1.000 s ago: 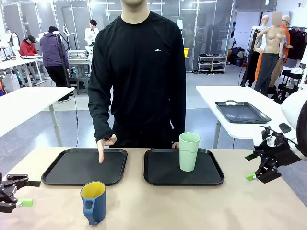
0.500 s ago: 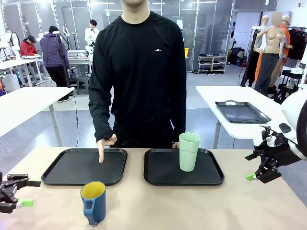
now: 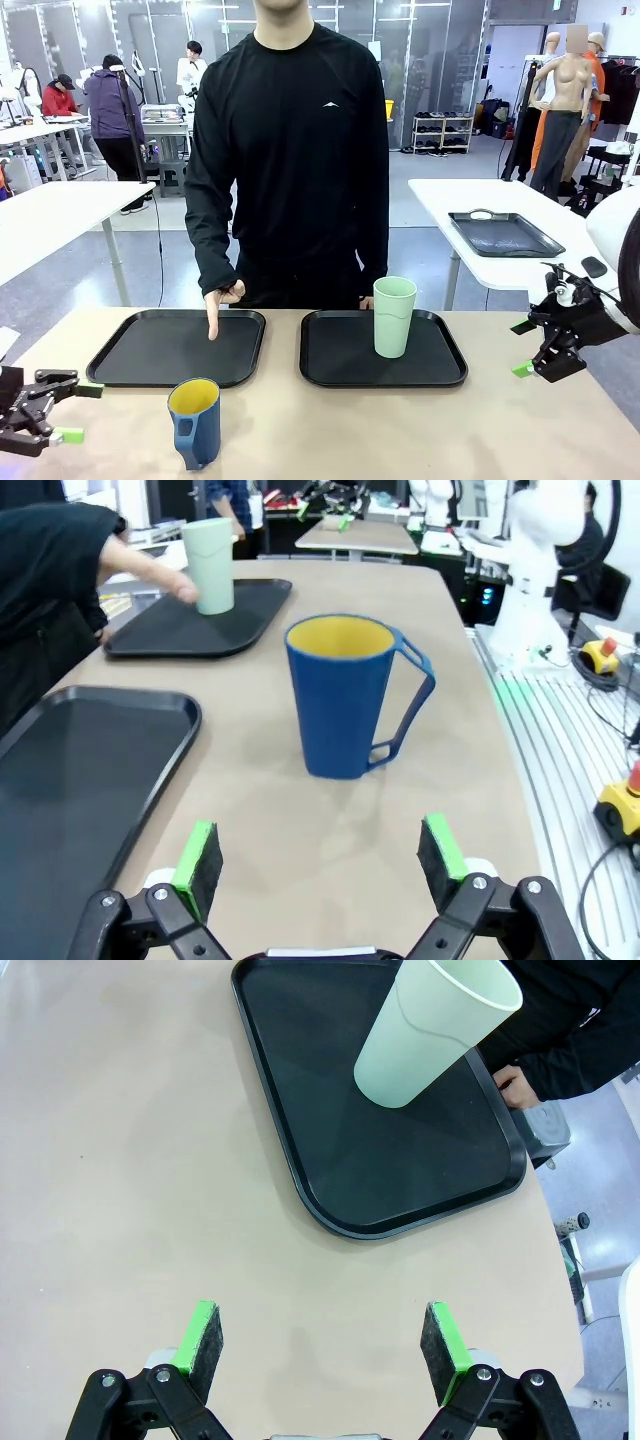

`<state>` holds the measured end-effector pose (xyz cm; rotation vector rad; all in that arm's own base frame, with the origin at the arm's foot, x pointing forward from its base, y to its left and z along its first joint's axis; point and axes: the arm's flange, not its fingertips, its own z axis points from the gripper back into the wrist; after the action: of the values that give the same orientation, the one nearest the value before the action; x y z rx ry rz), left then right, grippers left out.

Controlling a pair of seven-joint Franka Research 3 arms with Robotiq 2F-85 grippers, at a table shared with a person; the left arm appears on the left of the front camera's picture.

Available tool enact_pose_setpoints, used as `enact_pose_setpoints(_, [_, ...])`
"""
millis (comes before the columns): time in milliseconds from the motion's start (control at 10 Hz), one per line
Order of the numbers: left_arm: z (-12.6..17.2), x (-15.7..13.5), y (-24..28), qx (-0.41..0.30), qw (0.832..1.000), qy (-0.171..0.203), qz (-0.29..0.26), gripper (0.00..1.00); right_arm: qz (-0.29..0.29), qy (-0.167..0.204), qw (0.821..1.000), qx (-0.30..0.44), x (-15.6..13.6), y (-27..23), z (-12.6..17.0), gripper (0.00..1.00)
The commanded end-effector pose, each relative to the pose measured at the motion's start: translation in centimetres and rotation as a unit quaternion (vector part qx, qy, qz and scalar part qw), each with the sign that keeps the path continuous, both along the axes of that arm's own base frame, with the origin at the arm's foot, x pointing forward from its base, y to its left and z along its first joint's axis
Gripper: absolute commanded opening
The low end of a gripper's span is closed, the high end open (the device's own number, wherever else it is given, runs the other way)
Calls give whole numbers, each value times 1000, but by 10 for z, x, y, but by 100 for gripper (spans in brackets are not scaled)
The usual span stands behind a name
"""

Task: Sort and store the cups by type.
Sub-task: Pick up the Handle plastic cup and place it into the empty Flat Tray.

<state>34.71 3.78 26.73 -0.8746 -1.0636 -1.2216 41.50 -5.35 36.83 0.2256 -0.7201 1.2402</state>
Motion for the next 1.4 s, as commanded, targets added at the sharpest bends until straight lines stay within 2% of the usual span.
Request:
enact_pose_setpoints(0, [-33,-3,-23,-8,998,-55,-12,100,-1,0,1000,1,2,0,-2,100])
enact_pose_setpoints(100, [-38,-3,-32,-20,997,-63,-25,100,-1,0,1000,1,2,0,-2,100])
enact_pose_setpoints(400, [-58,-5,-69,-33,997,-40,-48,100,-1,0,1000,1,2,0,-2,100])
enact_pose_setpoints(700, [-67,2,-96,-34,996,-35,-78,100,-1,0,1000,1,2,0,-2,100])
enact_pose_setpoints(1100, [-79,15,-110,15,999,-24,-45,100,-1,0,1000,1,2,0,-2,100])
enact_pose_setpoints(1200, [-5,12,-108,-12,997,7,-78,100,-1,0,1000,1,2,0,-2,100])
enact_pose_setpoints(1300, [-5,12,-108,-12,997,7,-78,100,-1,0,1000,1,2,0,-2,100])
